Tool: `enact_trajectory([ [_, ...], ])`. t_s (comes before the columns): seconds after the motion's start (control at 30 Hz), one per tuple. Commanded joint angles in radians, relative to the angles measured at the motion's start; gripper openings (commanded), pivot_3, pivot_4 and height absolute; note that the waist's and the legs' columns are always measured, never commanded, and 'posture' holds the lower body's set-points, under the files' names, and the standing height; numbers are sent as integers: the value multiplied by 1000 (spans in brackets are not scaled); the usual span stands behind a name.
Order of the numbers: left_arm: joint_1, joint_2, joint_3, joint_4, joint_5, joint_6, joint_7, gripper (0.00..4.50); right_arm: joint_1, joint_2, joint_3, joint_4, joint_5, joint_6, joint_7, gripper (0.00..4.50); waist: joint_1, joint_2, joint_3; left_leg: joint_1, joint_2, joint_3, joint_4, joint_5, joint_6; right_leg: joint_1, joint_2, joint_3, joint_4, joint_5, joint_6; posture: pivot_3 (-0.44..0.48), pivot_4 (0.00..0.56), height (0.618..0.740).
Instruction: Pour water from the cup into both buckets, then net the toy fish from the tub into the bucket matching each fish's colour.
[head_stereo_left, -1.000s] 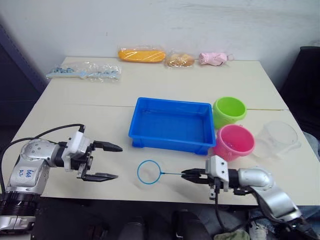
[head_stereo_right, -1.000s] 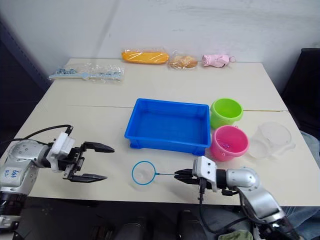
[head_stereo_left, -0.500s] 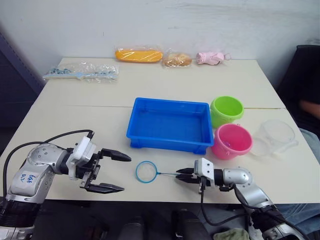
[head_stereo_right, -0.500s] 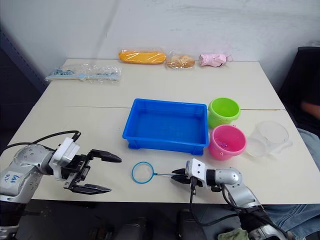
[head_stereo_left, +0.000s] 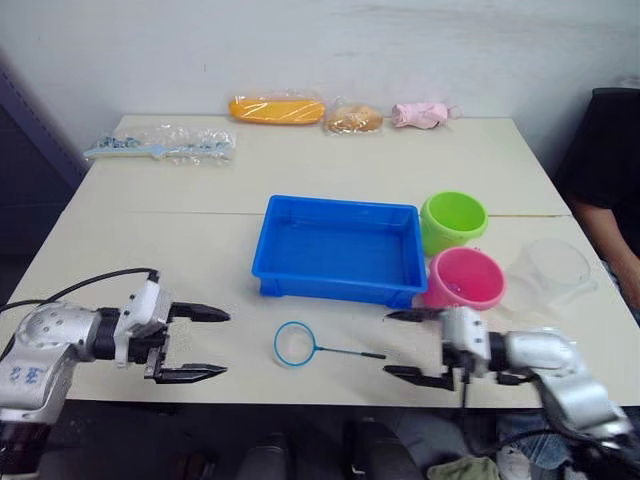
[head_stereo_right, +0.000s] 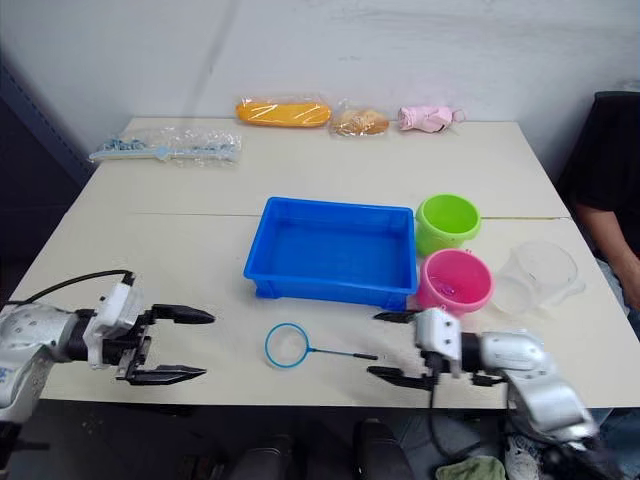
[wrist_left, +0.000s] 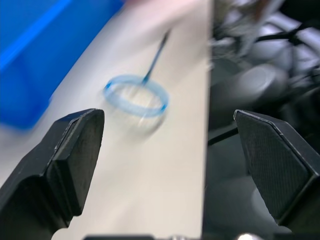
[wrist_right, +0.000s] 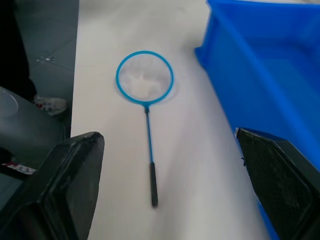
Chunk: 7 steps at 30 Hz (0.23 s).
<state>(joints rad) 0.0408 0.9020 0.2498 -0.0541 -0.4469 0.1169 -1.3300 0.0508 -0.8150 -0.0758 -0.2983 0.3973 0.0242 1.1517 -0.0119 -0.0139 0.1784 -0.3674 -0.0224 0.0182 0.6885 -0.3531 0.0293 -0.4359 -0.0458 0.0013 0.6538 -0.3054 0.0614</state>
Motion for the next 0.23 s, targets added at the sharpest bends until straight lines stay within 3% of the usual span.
enact_trajectory([
  [0.03, 72, 9, 99, 58, 55, -119, 38, 4500, 156, -68, -209, -102, 38, -8, 31, 4443, 9, 0, 0, 2, 0, 0, -1, 0, 0, 3, 0, 0, -1, 0, 0, 0, 150, 740],
  [0.13, 91, 3, 130, 136, 87, -184, 78, 4500, 291, -102, -384, -81, 9, -62, 72, 4443, 15, 1, 0, 14, 0, -1, -10, -1, 2, 15, -1, -1, -9, -1, -1, 0, 150, 740],
  [0.23, 88, 2, 136, 164, 79, -174, 95, 4500, 338, -103, -458, -63, 4, -76, 74, 4443, 14, 1, 0, 17, 0, -3, -10, -2, 3, 21, -1, -2, -11, -1, -1, 0, 150, 740],
])
